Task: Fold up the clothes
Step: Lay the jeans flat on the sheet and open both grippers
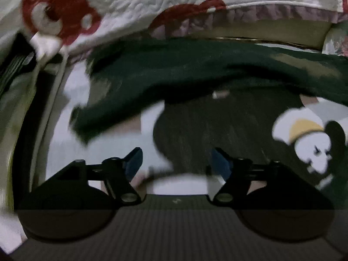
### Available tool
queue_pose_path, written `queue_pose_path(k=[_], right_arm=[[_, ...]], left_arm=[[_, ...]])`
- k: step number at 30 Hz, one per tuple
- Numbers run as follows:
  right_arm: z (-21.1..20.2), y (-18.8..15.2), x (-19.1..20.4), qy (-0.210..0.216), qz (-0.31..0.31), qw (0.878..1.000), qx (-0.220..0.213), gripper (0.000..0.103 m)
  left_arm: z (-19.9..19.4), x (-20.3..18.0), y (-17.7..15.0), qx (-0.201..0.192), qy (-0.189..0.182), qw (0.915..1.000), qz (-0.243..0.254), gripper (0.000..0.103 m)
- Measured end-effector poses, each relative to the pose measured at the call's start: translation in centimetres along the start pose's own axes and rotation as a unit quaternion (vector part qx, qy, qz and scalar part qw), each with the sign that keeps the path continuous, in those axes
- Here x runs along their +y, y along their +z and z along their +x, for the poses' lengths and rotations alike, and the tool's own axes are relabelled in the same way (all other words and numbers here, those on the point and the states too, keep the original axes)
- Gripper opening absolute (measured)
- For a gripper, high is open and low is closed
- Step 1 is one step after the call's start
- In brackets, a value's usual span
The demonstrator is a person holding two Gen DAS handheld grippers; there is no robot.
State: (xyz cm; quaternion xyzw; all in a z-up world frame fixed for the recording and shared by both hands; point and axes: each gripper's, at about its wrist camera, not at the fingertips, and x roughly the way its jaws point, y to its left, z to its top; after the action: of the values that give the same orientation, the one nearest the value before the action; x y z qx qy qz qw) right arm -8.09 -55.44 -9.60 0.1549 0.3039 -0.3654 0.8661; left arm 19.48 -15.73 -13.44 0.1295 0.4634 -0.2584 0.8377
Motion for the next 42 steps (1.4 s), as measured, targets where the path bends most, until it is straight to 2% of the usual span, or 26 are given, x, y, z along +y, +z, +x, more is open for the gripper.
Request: queue_pose_path(k=[2,5,6,12,17,21,24,26,28,31,33,35,36,37,38,40,42], right_arm=[[-1.5,-1.7,2.2,0.045,0.005,0.999,0.009,0.062],[-3.0,-3.5,5.1,0.108,0.015,0.994,0.027,0.063],[-3.3,-4.0,6.1,0.123,0.014,0.992,0.032,0.064],[-1.8,-5.8,10.8,0.169,0.033,0.982,0.073,0.064],[-4.0,-6.9,15.5,0.186,-0.032,0.98,0.067,0.064],[-5.8,-7.8,16.3,0.13,-0.101,0.986,0.028,0.064],[-6.8,-8.6,16.3,0.085,-0.138,0.987,0.004,0.064],[-6.6,-9.0,14.9,0.084,-0.104,0.991,0.021,0.064],[-6.1,-9.6,13.6,0.084,-0.075,0.993,0.043,0.064],[-5.4,-10.7,12.1,0.067,-0.046,0.994,0.07,0.064],[-4.8,-11.4,11.4,0.064,-0.023,0.994,0.084,0.064],[-4.3,-11.9,10.8,0.069,0.002,0.993,0.097,0.064],[-4.1,-12.1,10.5,0.073,0.012,0.992,0.102,0.064],[-3.9,-12.3,10.4,0.077,0.019,0.991,0.105,0.064],[-3.8,-12.4,10.3,0.082,0.022,0.991,0.106,0.064],[-3.8,-12.5,10.3,0.089,0.021,0.99,0.106,0.064],[-3.9,-12.5,10.1,0.094,0.022,0.99,0.101,0.064]], left_arm=[[-1.1,0.5,-2.4,0.001,0.007,0.9994,-0.035,0.073],[-1.0,1.6,-5.7,0.045,-0.004,0.9957,-0.081,0.073],[-1.4,1.8,-6.2,0.045,-0.009,0.9953,-0.085,0.073],[-2.8,3.0,-8.4,0.05,-0.039,0.9901,-0.125,0.074],[-2.8,3.4,-9.5,0.055,-0.064,0.983,-0.163,0.074],[-3.1,3.8,-10.3,0.052,-0.122,0.9737,-0.186,0.074],[-3.4,1.8,-10.4,0.065,-0.175,0.9749,-0.121,0.072],[-3.6,0.0,-10.4,0.063,-0.147,0.9845,-0.074,0.071],[-3.4,-1.2,-10.5,0.059,-0.123,0.9896,-0.047,0.072],[-2.5,-1.6,-10.5,0.058,-0.105,0.9914,-0.053,0.081],[-2.0,-1.5,-10.6,0.058,-0.115,0.9901,-0.056,0.081],[-2.2,-1.7,-10.7,0.049,-0.116,0.9908,-0.049,0.077],[-2.5,-1.9,-10.8,0.039,-0.119,0.9911,-0.044,0.059],[-2.8,-2.2,-10.8,0.032,-0.122,0.9912,-0.039,0.033],[-3.5,-2.5,-10.9,0.017,-0.119,0.9923,-0.032,0.024],[-5.5,-2.9,-10.7,-0.021,-0.115,0.993,-0.017,0.013],[-8.1,-2.8,-9.9,-0.072,-0.111,0.991,-0.021,0.01]])
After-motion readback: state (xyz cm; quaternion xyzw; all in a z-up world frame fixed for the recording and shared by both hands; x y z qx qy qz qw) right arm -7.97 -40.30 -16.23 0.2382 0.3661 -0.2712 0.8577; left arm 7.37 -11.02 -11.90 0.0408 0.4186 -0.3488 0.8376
